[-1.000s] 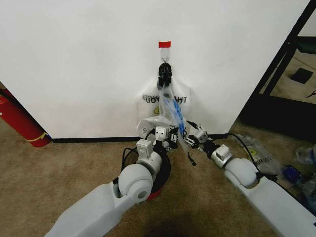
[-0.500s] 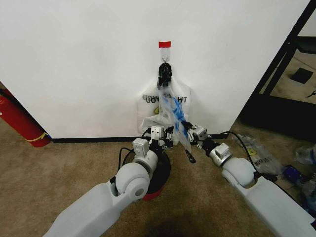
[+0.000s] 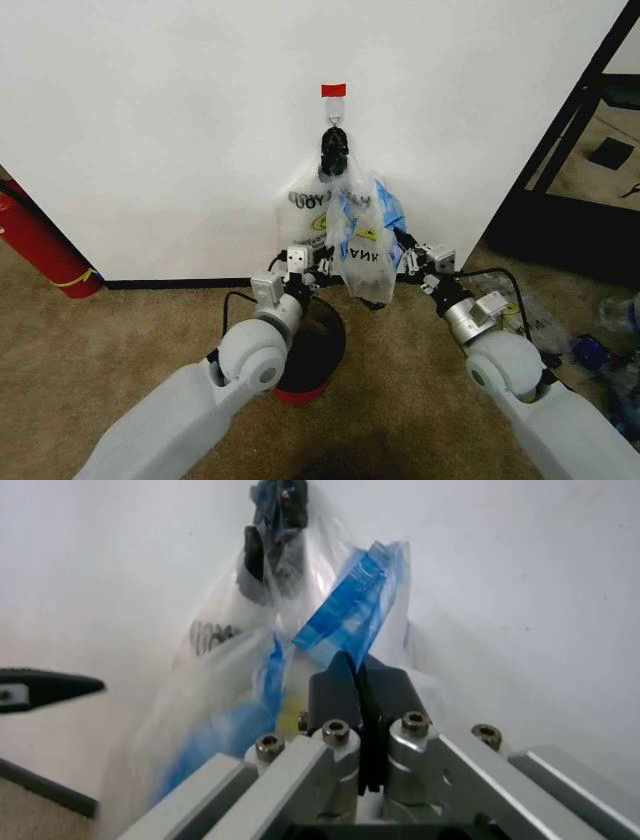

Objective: Pick up the garbage bag from the wall and place it over the trash bin.

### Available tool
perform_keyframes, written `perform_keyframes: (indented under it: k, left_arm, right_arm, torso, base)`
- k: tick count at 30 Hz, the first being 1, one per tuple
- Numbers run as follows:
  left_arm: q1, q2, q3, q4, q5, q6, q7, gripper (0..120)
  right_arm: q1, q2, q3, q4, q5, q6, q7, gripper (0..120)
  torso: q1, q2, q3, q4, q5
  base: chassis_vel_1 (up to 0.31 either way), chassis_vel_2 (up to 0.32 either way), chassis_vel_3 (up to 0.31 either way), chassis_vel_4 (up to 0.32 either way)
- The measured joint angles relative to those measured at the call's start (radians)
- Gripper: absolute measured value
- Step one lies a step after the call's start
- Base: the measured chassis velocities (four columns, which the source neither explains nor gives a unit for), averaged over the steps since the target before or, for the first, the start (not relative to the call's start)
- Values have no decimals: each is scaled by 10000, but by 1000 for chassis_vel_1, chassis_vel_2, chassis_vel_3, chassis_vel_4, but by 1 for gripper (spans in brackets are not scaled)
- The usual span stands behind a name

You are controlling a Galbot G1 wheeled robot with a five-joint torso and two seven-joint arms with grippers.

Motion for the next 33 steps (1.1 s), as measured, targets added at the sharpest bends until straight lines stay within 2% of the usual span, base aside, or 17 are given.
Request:
perform_keyframes:
  k: [2,3,5,7,8,10,11,16,17,21,24,33]
  left_arm:
    - [226,248,-247,-263,337,-8,161,48]
    - [226,248,-247,-263,337,-8,161,48]
    - [302,428,-320,-511,737,-30,325,56]
    - [266,516,-213,-652,1129,-60,480,63]
    - [77,579,123,-761,1563,-79,642,69]
    - [17,584,214,-775,1635,-80,669,71]
    - [-342,564,703,-801,1902,-86,778,78]
    - [-1739,114,2419,-379,2123,-86,918,95]
    - [-1739,114,2419,-379,2123,-86,918,95]
    - [-2755,-455,3422,231,2163,-21,920,100]
    - [-3336,-935,3922,820,2282,364,685,100]
    - [-3974,-1464,4295,1494,2315,1218,249,98]
  right_arm:
    - [-99,58,60,83,89,-75,91,0]
    - [-99,58,60,83,89,-75,91,0]
    - [-155,90,74,147,103,-122,153,0]
    - [-180,108,75,196,118,-164,210,0]
    - [-213,140,68,274,131,-187,267,0]
    - [-221,145,68,287,131,-189,274,0]
    - [-304,189,90,384,132,-196,311,0]
    - [-949,280,620,782,424,-227,495,0]
    - [-949,280,620,782,424,-227,495,0]
    - [-1649,337,1276,1098,510,-209,525,0]
    - [-2023,356,1650,1327,553,-172,525,0]
    - [-2279,317,1929,1568,612,-168,508,0]
  torso:
    - [0,0,0,2,0]
    - [0,0,0,2,0]
    - [0,0,0,3,1]
    - [0,0,0,2,0]
    - [0,0,0,3,0]
    - [0,0,0,3,1]
    - [0,0,0,2,1]
    - [0,0,1,-8,2]
    - [0,0,1,-8,2]
    - [1,0,1,-3,3]
    - [1,0,2,-2,3]
    - [1,0,2,1,4]
  base:
    - [0,0,0,0]
    - [0,0,0,0]
    - [0,0,0,0]
    - [0,0,0,0]
    - [0,0,0,0]
    - [0,0,0,0]
    - [0,0,0,0]
    - [0,0,0,0]
    - [0,0,0,0]
    - [0,0,0,0]
    - [0,0,0,0]
    - [0,0,0,0]
